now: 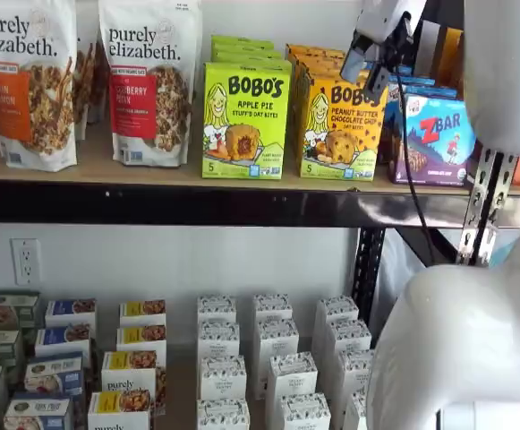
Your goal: Pick up the orange box on the top shelf, the fifth box from the left
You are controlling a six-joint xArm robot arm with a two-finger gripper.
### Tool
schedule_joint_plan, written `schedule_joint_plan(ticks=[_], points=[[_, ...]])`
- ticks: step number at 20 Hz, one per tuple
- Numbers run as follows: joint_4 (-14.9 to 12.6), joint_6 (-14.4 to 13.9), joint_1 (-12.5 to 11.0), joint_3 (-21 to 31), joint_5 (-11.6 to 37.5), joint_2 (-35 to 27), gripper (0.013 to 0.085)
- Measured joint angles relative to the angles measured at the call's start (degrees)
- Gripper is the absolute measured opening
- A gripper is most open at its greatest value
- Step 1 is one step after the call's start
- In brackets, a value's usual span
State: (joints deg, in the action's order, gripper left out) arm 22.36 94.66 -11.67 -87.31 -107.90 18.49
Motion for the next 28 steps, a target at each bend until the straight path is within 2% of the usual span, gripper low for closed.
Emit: schedule_joint_plan(ticks=[4, 11, 17, 20, 28], points=[[-0.6, 0.0, 0.5, 2.7, 3.9, 1.9, 0.085], [-0.4, 0.0, 0.6, 3.2, 4.4, 2.0, 0.085], [2.3, 0.6, -1.0, 3.7, 6.3, 2.9, 0.085], [0.1, 0.8, -0.6, 3.4, 8.6, 3.2, 0.085], [-1.8, 1.5, -0.8, -0.4, 10.4, -0.1, 0.085]])
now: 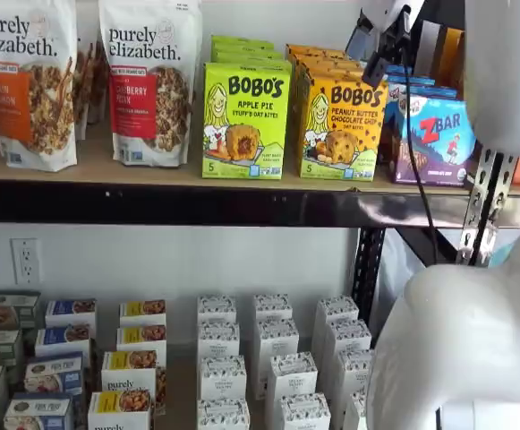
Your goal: Pick up the orange box on the top shelf, the fifth box from the left
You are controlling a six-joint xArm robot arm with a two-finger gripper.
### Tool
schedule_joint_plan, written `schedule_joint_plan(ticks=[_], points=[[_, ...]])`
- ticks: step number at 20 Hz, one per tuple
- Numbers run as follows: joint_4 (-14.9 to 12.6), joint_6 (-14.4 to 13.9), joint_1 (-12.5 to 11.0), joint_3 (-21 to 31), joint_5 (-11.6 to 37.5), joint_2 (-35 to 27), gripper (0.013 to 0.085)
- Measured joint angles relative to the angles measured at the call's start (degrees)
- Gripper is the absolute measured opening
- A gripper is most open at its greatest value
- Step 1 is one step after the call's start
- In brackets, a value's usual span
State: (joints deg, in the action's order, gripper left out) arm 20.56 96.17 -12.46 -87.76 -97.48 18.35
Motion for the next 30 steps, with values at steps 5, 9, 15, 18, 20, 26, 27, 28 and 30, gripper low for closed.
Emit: schedule_joint_plan(ticks=[5, 9, 15, 18, 20, 26, 27, 28, 30], points=[[-0.9, 0.6, -0.4, -4.3, -2.5, -4.2, 0.085], [0.2, 0.7, -1.0, -7.6, -3.7, -7.5, 0.085], [1.2, 0.2, -0.7, -9.9, -1.8, -9.7, 0.085], [0.2, 0.3, -0.3, -9.8, -0.2, -10.1, 0.085], [-0.9, 0.5, 0.0, -9.2, 1.1, -9.8, 0.085], [-4.2, 1.5, 0.6, -6.9, 4.0, -9.4, 0.085], [-4.4, 1.6, 0.6, -6.6, 4.4, -9.3, 0.085], [-4.6, 1.7, 0.7, -6.3, 4.6, -9.2, 0.085], [-5.0, 1.8, 0.8, -5.7, 5.1, -9.2, 0.085]])
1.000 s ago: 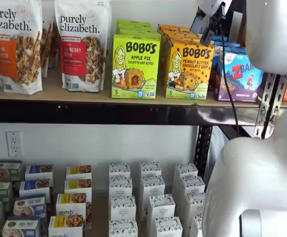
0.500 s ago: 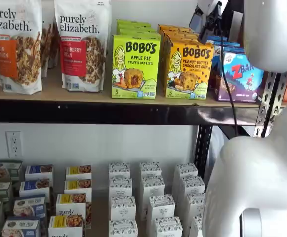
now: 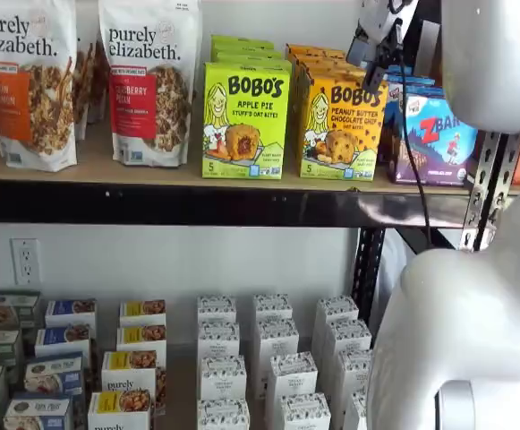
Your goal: Pick up the orange box on the top shelf, the fifth box from the left
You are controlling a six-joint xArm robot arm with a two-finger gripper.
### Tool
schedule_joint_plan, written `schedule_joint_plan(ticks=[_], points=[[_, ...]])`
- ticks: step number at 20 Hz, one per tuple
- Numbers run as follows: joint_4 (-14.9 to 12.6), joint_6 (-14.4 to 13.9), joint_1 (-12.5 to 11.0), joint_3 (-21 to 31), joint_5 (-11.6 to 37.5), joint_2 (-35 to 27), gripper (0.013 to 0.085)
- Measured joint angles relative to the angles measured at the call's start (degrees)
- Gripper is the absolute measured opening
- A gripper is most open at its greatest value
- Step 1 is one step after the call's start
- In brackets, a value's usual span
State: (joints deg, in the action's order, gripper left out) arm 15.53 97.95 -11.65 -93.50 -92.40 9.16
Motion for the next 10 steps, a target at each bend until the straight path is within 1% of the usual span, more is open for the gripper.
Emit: schedule_joint_plan(ticks=[2, 6, 10], points=[[-0.5, 0.1, 0.1, 0.1, -0.3, -0.3, 0.085], [-1.9, 0.3, 0.2, -1.1, -2.7, -1.7, 0.085], [-2.1, 0.4, 0.3, -0.2, -2.3, -1.6, 0.085]])
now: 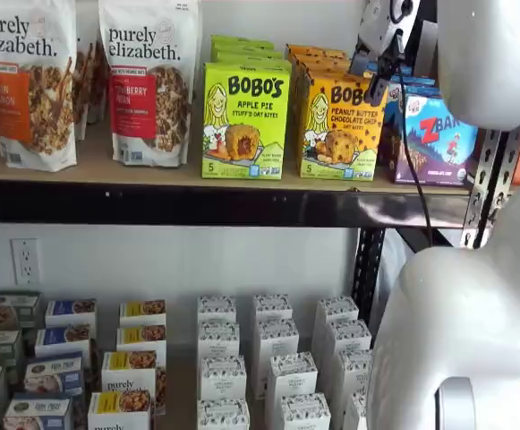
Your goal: Pick up the orange box on the top shelf, the fifth box from the left
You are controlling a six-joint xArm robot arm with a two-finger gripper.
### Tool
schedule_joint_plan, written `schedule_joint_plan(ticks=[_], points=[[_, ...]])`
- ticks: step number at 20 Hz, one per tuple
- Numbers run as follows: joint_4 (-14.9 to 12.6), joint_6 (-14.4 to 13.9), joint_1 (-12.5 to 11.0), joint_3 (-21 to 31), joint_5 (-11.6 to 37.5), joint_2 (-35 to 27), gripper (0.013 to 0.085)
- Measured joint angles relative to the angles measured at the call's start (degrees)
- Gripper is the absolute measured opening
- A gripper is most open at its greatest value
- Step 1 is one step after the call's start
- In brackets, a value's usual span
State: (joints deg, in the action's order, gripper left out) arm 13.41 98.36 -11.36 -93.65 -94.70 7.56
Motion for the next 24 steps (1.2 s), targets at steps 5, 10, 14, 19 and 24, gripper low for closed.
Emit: schedule_joint_plan(ticks=[5, 10, 14, 19, 24], points=[[-0.3, 0.1, 0.3, 1.9, 1.5, 0.5, 0.085], [-1.6, -0.1, 1.0, 3.9, 3.5, 1.2, 0.085], [-2.2, 0.0, 1.1, 4.4, 3.6, 1.2, 0.085], [-3.1, 0.0, 1.3, 5.7, 4.5, 1.7, 0.085], [-3.1, 0.1, 1.4, 6.5, 5.2, 2.0, 0.085]])
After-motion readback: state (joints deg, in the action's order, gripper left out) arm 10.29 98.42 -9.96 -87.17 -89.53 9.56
